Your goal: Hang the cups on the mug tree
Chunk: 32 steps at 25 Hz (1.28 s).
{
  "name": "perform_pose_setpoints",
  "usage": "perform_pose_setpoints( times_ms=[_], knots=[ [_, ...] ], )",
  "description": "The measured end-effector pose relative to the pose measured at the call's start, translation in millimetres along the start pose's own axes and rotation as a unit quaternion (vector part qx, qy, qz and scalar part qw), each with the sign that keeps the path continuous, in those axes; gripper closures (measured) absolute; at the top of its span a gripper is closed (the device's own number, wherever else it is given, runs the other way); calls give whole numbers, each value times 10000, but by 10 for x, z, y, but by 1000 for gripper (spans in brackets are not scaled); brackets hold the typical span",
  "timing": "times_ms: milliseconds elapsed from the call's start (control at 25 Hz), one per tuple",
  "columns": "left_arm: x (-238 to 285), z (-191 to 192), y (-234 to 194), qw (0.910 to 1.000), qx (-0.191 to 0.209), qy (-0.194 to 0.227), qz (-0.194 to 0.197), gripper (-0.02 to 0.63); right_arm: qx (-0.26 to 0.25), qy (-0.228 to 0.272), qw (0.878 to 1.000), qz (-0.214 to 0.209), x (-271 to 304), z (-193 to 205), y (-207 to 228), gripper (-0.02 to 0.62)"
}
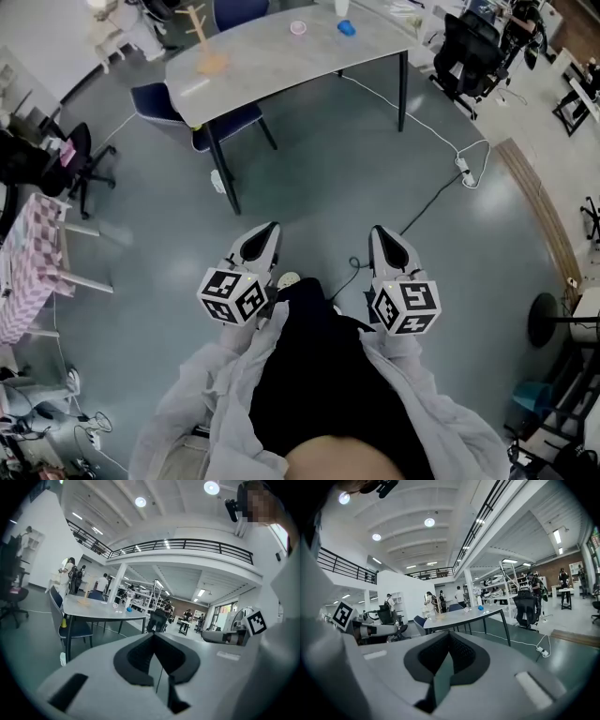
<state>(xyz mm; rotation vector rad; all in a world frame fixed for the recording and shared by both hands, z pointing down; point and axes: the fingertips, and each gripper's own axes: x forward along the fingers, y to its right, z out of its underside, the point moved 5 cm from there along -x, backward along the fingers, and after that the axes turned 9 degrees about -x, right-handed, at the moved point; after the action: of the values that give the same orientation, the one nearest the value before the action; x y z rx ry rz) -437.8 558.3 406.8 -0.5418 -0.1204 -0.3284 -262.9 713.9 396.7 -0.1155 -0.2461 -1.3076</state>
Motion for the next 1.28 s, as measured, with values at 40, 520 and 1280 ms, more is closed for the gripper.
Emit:
perform_pose_setpoints(
  times_ms=[40, 520, 1280],
  knots=[
    [2, -4, 23, 10000, 33, 34, 17, 609, 1, -54, 10000, 16, -24, 29, 4, 583],
    [129, 130, 94, 9990, 357, -245, -88, 609, 115, 243, 9996, 24, 120, 17, 253, 406],
    [1499, -568, -458, 9978, 466, -468, 49, 609, -154, 1, 9999, 71, 1522, -445, 945, 337]
  ],
)
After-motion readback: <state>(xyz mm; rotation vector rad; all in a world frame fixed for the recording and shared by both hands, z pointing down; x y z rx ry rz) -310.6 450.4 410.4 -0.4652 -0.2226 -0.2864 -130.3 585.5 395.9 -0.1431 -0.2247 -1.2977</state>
